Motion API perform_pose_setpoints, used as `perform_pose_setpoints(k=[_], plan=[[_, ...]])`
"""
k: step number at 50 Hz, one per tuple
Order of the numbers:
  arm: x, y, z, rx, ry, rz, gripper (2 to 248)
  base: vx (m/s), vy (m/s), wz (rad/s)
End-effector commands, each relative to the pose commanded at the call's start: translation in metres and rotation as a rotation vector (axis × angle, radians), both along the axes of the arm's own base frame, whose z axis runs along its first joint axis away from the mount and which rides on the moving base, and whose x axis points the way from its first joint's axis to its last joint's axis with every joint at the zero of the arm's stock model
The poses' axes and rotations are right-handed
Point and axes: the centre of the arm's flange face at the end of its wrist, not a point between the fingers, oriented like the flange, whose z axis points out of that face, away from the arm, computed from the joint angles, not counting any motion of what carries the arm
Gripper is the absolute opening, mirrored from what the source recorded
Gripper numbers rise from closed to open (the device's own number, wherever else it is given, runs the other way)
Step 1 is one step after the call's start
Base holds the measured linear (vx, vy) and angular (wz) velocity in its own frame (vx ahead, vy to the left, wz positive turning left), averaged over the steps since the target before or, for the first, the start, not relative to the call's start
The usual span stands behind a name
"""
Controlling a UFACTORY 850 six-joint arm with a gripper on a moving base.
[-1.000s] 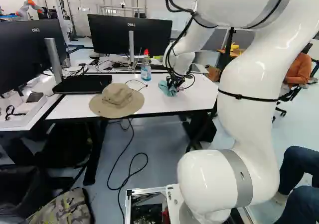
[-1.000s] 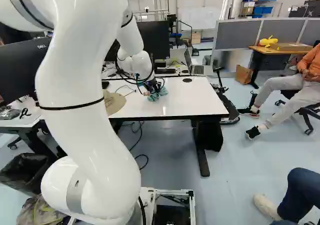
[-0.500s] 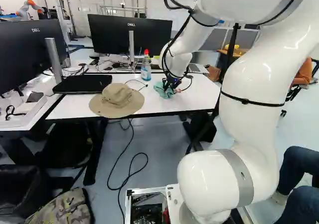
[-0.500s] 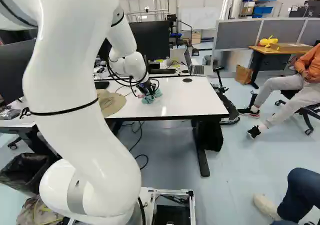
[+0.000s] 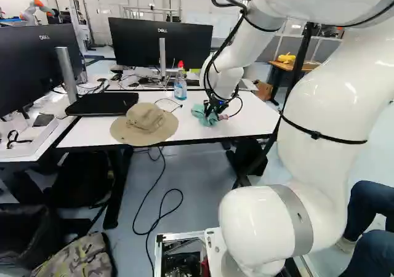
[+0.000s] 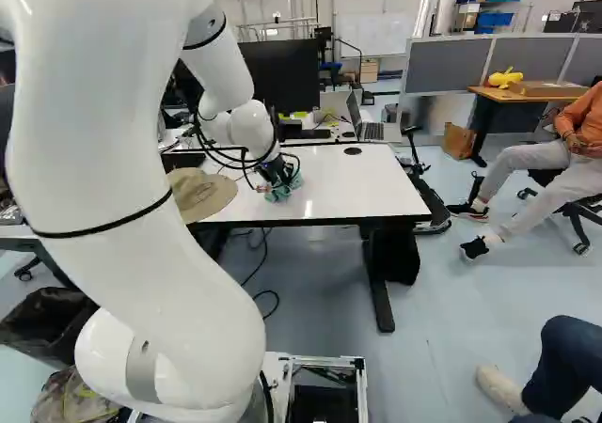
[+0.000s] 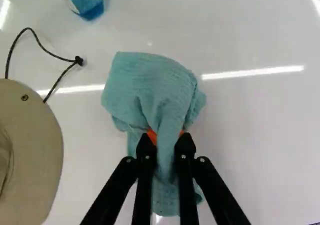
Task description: Clean the table with the green towel
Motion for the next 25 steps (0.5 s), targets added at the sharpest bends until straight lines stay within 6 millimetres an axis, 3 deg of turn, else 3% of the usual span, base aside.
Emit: perform_pose_setpoints(k=[25], plan=[[0.012, -0.038, 0.0, 0.0, -0.004, -0.077, 51, 0.0, 0.0, 0.0]])
